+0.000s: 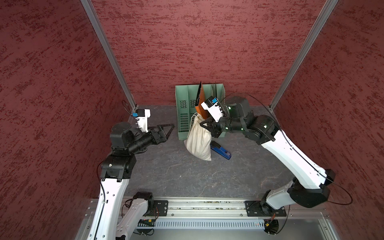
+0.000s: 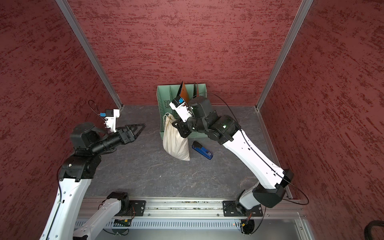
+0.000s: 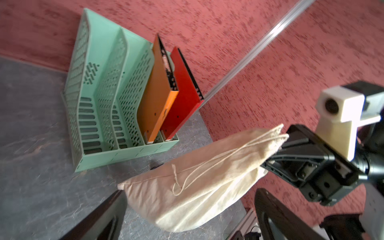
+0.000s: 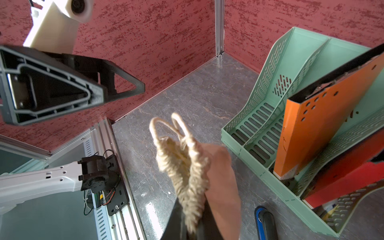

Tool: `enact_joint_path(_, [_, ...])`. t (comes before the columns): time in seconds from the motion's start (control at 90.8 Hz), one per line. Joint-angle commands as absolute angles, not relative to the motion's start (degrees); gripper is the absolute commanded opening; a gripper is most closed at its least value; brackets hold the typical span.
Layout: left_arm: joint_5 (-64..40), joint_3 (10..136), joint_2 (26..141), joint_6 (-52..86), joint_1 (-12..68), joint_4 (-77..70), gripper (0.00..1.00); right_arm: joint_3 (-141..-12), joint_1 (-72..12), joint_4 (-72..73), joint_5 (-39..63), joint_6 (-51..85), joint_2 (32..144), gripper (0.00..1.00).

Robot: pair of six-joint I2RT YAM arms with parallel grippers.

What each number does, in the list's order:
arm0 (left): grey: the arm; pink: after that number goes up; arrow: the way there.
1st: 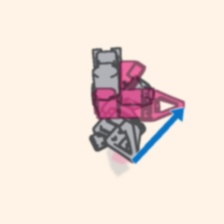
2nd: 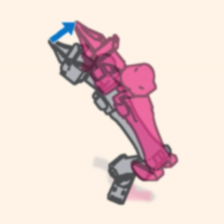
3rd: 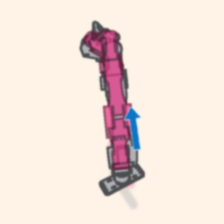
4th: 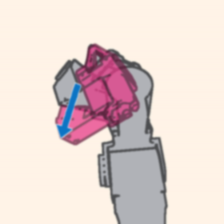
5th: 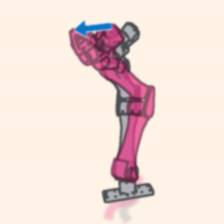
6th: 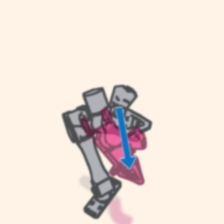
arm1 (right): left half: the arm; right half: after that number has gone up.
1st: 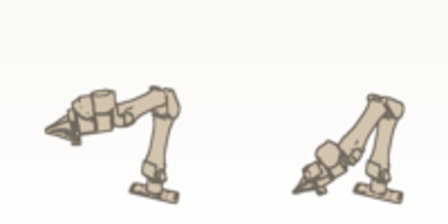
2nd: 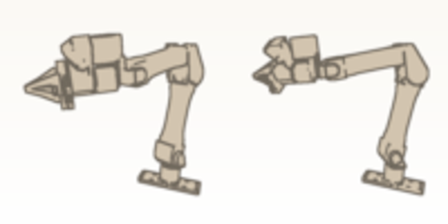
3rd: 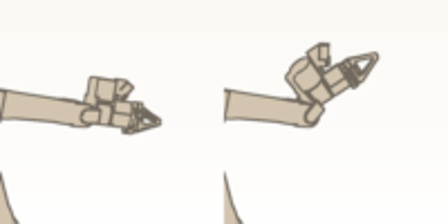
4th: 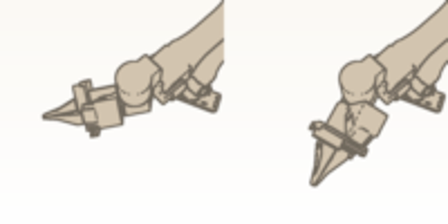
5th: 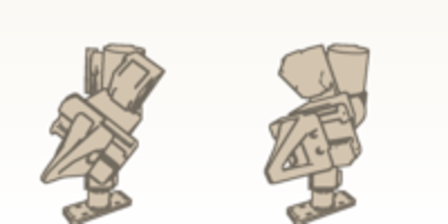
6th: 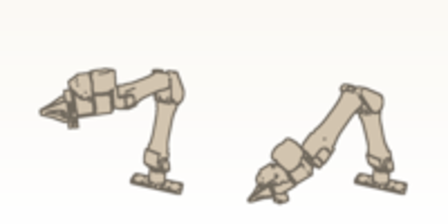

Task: Close the soil bag
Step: Pick up the soil bag from the center of the board, then place the soil bag at the center of the board.

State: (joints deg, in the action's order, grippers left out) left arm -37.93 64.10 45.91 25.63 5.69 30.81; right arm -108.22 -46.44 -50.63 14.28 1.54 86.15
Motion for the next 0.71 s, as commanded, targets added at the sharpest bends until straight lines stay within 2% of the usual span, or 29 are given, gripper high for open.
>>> enact_joint_path(0.0, [-39.7,63.8,47.1,18.4,9.6,23.4,1.0,-111.2,-46.3,-47.3,17.0,2.9,83.7,0.0])
enact_joint_path(0.143, [-40.8,64.3,50.2,14.4,13.3,21.6,1.0,-112.0,-46.3,-47.5,17.8,2.9,83.8,0.0])
enact_joint_path(0.694, [-48.1,67.5,58.4,7.7,19.2,20.2,1.0,-112.7,-46.2,-46.8,20.3,3.1,81.4,0.0])
